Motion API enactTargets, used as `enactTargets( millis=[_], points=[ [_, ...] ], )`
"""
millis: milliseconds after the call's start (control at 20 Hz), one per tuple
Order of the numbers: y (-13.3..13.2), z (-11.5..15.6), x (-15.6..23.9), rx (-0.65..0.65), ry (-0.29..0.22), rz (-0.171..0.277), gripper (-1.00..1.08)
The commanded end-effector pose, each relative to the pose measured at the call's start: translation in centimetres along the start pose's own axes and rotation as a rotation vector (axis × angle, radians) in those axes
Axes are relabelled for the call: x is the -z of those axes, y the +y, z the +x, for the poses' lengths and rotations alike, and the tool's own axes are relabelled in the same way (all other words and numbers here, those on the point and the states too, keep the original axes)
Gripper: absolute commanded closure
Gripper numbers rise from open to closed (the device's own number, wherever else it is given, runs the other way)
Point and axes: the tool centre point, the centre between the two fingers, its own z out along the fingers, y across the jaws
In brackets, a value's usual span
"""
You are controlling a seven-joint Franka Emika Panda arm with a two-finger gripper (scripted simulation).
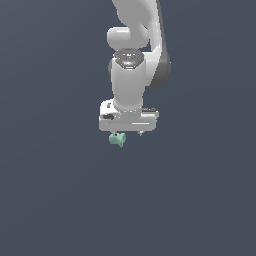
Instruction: Pick up the object and move it to a goal position.
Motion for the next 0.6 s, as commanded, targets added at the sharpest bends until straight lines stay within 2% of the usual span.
enactTargets(
  millis=[0,350,550],
  points=[
    [0.0,0.0,0.0,0.000,0.000,0.000,-0.92],
    [2.7,0.0,1.3,-0.049,0.009,-0.019,-0.92],
    [2.9,0.1,1.4,-0.054,0.010,-0.020,-0.92]
  ],
)
